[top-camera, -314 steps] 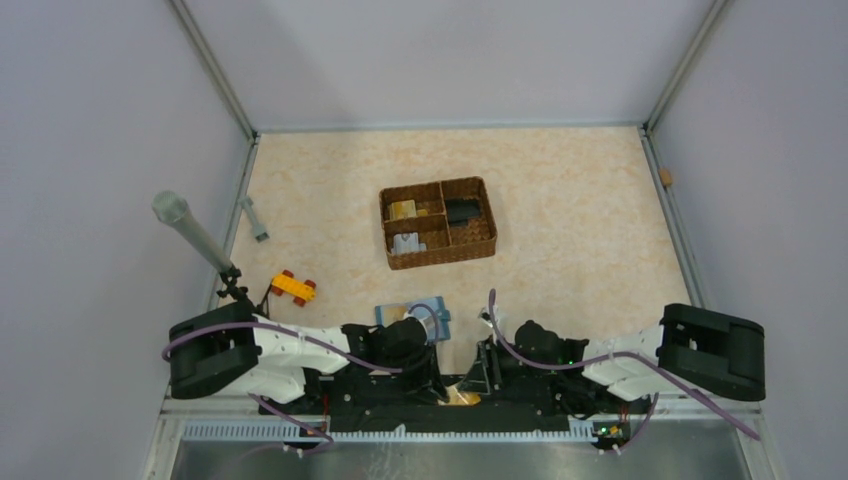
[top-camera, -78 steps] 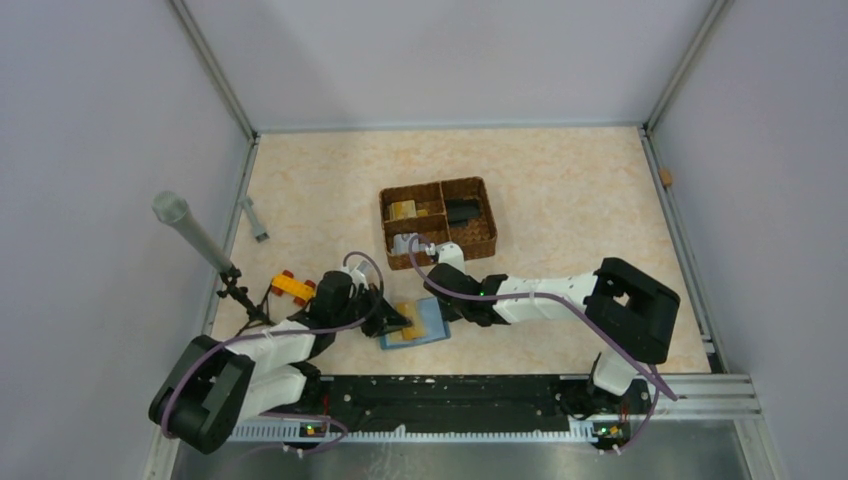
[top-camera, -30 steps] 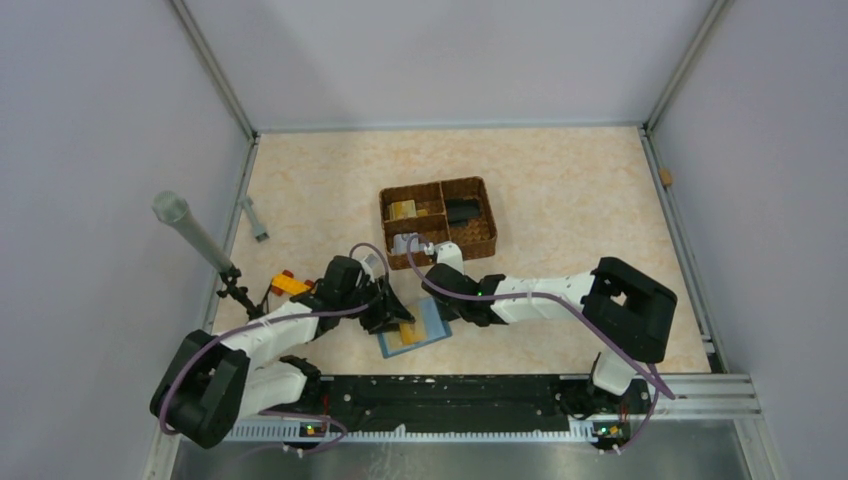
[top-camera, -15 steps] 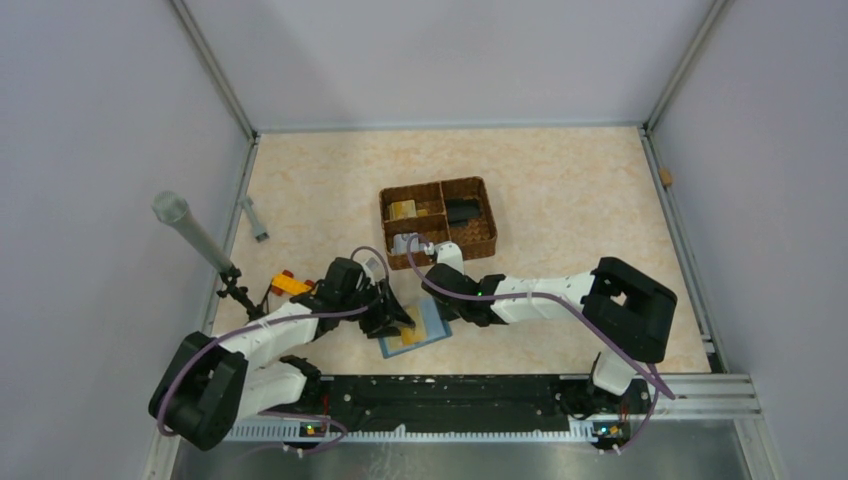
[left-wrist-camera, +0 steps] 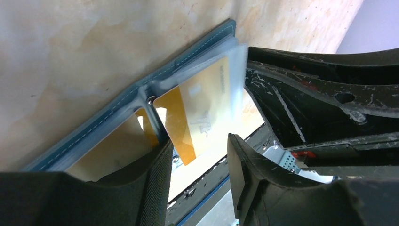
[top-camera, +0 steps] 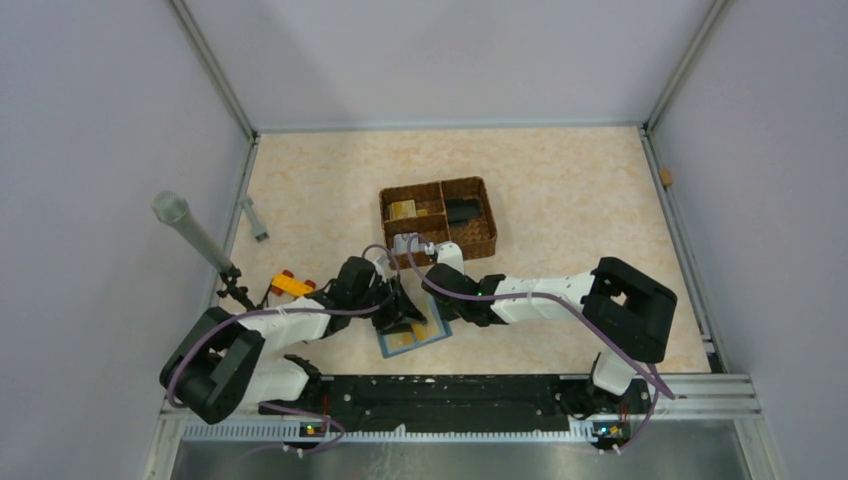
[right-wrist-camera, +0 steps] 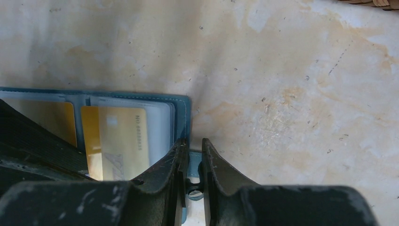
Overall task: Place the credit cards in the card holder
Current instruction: Insert the credit card into the card holder, then close the card holder at the center of the board.
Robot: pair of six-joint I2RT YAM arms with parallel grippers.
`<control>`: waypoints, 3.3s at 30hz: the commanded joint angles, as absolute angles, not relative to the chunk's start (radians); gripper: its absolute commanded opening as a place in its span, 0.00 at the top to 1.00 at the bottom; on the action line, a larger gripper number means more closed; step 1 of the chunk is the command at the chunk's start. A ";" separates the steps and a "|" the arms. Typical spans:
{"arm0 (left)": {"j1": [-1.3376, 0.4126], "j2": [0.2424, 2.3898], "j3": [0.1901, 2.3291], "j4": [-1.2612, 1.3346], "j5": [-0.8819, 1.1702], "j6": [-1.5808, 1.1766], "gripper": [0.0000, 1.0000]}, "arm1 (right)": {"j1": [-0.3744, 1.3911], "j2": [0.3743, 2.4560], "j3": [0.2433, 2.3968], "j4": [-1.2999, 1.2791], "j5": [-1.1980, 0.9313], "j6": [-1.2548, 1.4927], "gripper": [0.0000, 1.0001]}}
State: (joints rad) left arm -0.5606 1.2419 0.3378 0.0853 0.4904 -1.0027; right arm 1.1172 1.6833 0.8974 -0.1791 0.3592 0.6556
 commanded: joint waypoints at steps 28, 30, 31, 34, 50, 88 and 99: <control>-0.482 1.038 0.437 -0.151 0.286 -0.835 0.24 | 1.118 1.444 0.984 -0.463 0.466 0.605 1.00; -0.466 1.030 0.417 -0.156 0.261 -0.833 0.24 | 1.119 1.450 1.008 -0.457 0.437 0.601 1.00; -0.460 1.028 0.401 -0.150 0.258 -0.833 0.24 | 1.122 1.456 1.022 -0.453 0.428 0.601 1.00; -0.457 1.039 0.363 -0.098 0.291 -0.853 0.29 | 1.137 1.487 1.062 -0.445 0.411 0.603 1.00; -0.439 0.969 0.274 -0.085 0.245 -0.886 0.48 | 1.223 1.651 1.125 -0.203 0.222 0.674 1.00; -0.313 0.526 0.276 -0.370 0.242 -0.922 0.27 | 0.991 1.428 0.840 -0.052 0.034 0.521 0.51; -0.313 0.495 0.243 -0.267 0.374 -0.923 0.16 | 1.090 1.610 0.872 0.065 -0.053 0.525 0.35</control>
